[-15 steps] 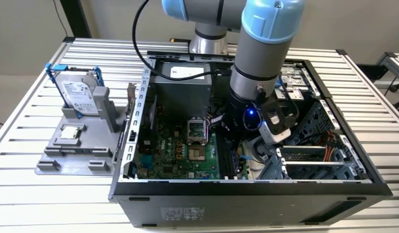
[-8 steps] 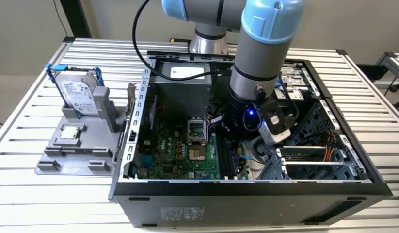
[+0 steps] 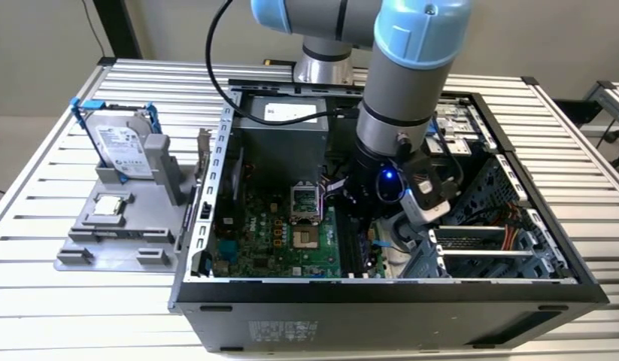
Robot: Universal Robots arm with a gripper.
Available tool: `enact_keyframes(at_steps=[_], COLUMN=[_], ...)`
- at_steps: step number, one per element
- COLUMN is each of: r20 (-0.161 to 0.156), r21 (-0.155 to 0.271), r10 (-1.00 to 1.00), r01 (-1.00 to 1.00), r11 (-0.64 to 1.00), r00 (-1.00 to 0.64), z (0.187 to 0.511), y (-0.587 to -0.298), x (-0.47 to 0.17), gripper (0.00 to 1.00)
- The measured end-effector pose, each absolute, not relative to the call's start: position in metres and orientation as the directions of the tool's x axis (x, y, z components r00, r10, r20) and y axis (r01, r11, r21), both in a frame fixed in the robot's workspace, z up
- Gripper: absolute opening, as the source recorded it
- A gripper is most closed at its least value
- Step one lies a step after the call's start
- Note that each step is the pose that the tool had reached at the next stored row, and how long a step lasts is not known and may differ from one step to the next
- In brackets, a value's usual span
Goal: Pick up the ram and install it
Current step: 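Insert the ram into the slot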
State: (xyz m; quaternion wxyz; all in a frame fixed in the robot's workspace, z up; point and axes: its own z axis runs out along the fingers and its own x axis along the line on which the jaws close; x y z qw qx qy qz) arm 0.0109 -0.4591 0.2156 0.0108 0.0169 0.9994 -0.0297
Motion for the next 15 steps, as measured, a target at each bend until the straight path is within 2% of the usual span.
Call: enact_keyframes(at_steps=[15], r20=[-0.023], r21=[-0.059], r10=[0.045], r01=[0.047], r11=[0.997], r00=[-0.999], z=[0.2125], y=[-0.4591], x=[0.0109], gripper=[0.00])
